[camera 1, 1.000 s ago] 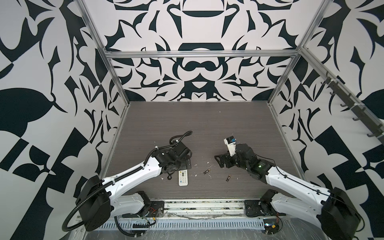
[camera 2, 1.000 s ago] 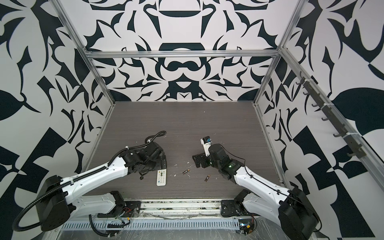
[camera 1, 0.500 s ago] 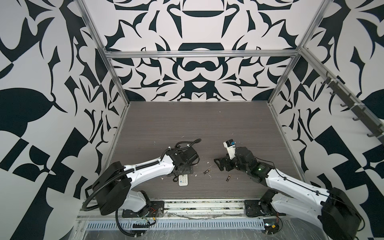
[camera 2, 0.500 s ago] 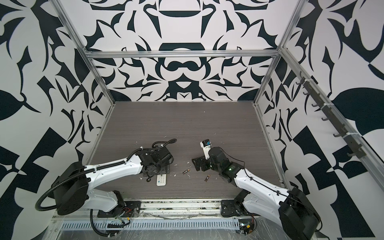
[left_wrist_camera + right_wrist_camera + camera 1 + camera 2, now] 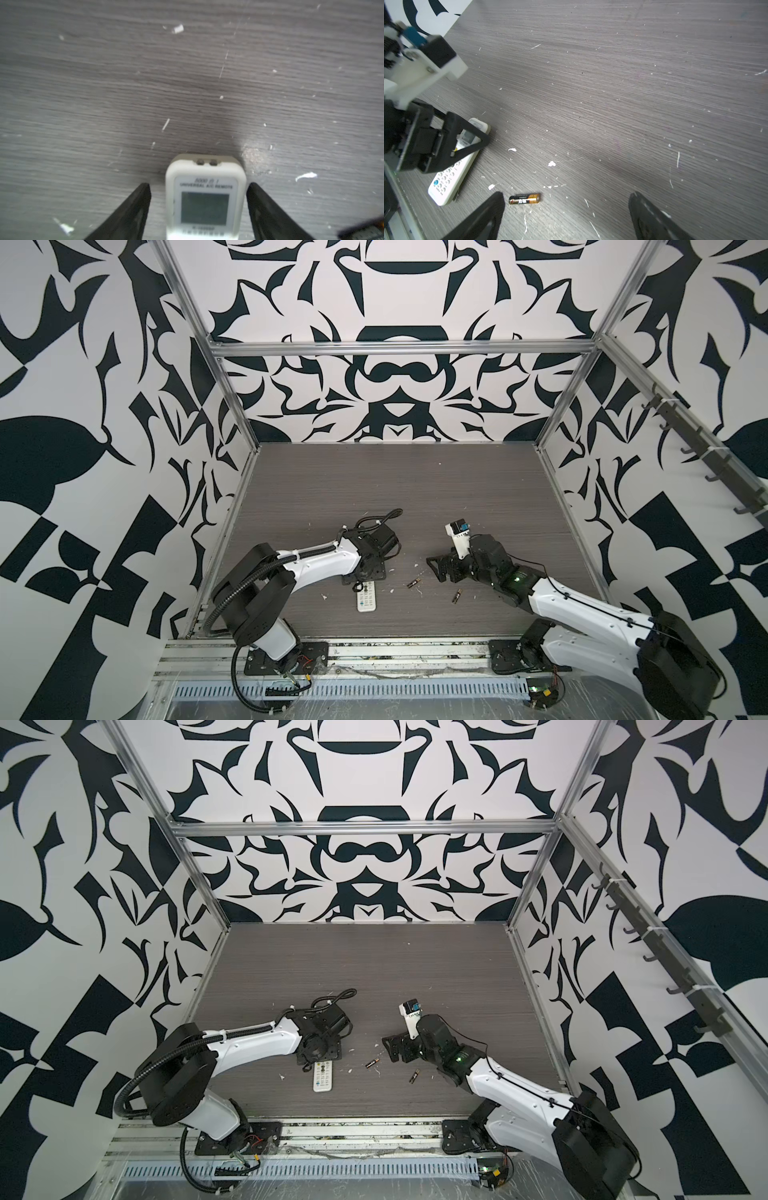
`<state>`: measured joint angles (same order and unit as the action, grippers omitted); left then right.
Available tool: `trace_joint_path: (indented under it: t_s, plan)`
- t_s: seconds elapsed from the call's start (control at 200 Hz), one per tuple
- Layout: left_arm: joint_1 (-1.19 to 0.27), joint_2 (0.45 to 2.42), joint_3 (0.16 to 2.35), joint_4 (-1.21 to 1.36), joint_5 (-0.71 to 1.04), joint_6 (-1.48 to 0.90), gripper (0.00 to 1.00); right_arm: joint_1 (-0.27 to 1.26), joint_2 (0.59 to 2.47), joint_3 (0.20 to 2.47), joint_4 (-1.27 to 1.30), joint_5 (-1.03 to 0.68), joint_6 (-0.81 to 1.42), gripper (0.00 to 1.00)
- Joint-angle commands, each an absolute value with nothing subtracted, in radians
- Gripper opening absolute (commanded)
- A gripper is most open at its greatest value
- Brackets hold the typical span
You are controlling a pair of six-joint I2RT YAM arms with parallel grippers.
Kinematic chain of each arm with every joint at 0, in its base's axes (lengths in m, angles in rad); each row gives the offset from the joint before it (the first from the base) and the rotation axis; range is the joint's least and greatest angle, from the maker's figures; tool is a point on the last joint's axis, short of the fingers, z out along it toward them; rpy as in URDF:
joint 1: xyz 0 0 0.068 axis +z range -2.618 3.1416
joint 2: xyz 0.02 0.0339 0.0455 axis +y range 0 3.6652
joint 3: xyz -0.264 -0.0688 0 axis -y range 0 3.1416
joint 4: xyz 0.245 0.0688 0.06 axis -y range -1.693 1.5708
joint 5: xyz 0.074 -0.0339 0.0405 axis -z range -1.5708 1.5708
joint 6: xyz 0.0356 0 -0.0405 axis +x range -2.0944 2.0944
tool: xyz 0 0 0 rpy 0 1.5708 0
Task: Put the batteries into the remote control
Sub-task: 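Grasp the white remote with the left gripper and lift it upright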
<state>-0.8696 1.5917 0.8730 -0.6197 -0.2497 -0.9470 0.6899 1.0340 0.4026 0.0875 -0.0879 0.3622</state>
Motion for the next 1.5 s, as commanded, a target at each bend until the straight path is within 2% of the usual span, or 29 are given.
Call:
trace_joint_path:
  t_s: [0.0, 0.165, 0.385, 0.51, 0.72, 0.79, 0.96, 1.275, 1.495]
  plan:
    - [-0.870, 1.610, 0.860, -0.616, -0.233, -0.972, 0.72, 0.695, 1.043, 0.410, 0.136, -0.079, 0.351, 0.97]
    - [-0.870, 1.612, 0.851, -0.612, -0.230, -0.979, 0.61, 0.695, 1.043, 0.413, 0.140, -0.085, 0.342, 0.97]
    - [-0.868, 1.575, 0.853, -0.589, -0.216, -0.976, 0.36, 0.695, 1.051, 0.440, 0.118, -0.124, 0.339, 0.97]
    - [-0.851, 1.519, 0.869, -0.609, -0.232, -0.947, 0.30, 0.695, 1.032, 0.451, 0.146, -0.205, 0.355, 0.97]
    - [-0.816, 1.200, 0.826, -0.431, -0.192, -0.787, 0.29, 0.694, 1.005, 0.495, 0.225, -0.429, 0.450, 1.00]
    - [-0.773, 1.085, 0.770, -0.303, -0.097, -0.746, 0.29, 0.693, 1.030, 0.541, 0.244, -0.516, 0.494, 1.00]
    - [-0.639, 0.877, 0.680, -0.040, 0.211, -0.732, 0.30, 0.693, 1.044, 0.533, 0.548, -0.685, 0.645, 1.00]
    - [-0.617, 0.919, 0.777, 0.125, 0.568, -0.725, 0.31, 0.731, 1.189, 0.649, 0.918, -0.881, 0.808, 0.99]
    - [-0.617, 0.939, 0.813, 0.185, 0.612, -0.738, 0.30, 0.769, 1.269, 0.676, 0.998, -0.899, 0.820, 0.96]
